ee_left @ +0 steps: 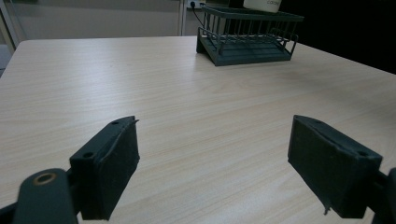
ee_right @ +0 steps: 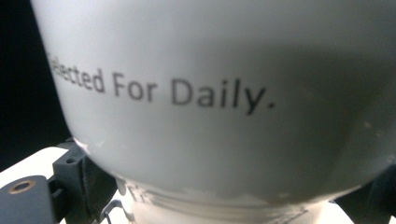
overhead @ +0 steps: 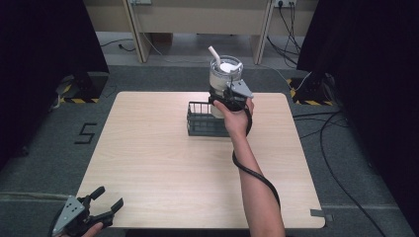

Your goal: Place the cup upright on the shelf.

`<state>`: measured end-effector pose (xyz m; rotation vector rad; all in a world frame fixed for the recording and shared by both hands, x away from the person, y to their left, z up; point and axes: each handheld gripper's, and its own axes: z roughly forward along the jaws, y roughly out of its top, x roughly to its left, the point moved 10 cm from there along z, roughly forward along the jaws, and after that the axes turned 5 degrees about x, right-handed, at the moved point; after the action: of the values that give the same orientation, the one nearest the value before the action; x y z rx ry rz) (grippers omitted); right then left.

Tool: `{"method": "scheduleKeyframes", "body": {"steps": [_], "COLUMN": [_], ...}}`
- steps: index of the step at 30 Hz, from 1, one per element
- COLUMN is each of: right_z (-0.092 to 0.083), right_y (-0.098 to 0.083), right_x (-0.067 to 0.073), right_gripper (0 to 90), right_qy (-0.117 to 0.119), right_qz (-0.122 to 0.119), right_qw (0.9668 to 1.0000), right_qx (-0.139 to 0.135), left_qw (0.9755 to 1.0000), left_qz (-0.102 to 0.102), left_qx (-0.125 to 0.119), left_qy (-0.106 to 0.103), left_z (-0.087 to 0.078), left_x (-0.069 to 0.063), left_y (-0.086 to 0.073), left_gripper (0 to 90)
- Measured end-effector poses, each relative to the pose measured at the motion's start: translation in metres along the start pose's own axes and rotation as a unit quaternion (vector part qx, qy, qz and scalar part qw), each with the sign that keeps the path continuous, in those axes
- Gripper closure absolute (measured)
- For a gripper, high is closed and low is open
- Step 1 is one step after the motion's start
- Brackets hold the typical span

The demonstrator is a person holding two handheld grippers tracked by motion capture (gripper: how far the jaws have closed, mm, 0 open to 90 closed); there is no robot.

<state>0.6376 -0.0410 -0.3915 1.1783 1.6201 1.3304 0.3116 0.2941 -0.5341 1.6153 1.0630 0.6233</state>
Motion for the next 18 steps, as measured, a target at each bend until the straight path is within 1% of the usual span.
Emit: {"method": "scheduleKeyframes", "body": {"steps": [5,6,11,13,18], "right_z": [0.006,0.008,0.012,0.015,0.018], "right_y": [-0.007,-0.011,-0.019,-0.027,-0.035], "right_x": [-0.001,-0.001,-0.002,-0.002,-0.004], "right_gripper": [9.0,9.0,8.9,8.9,8.9], "right_qy": [-0.003,-0.002,-0.003,-0.006,-0.008], "right_qz": [-0.004,-0.005,-0.004,-0.006,-0.001], "right_qw": [0.9999,0.9999,0.9997,0.9995,0.9992], "right_qx": [0.011,0.015,0.023,0.031,0.038], "left_qw": [1.0000,1.0000,1.0000,1.0000,1.0000], "left_qz": [0.001,0.001,0.001,0.002,0.002], "left_qx": [-0.001,-0.002,-0.003,-0.002,-0.003], "left_qy": [-0.001,-0.002,-0.003,-0.003,-0.003], "left_z": [0.000,0.000,0.000,0.000,0.000], "left_x": [0.000,0.000,-0.001,-0.001,-0.002], "left_y": [0.000,0.000,0.001,0.001,0.001], "left_gripper": [15.7,15.7,15.7,15.6,15.6]}}
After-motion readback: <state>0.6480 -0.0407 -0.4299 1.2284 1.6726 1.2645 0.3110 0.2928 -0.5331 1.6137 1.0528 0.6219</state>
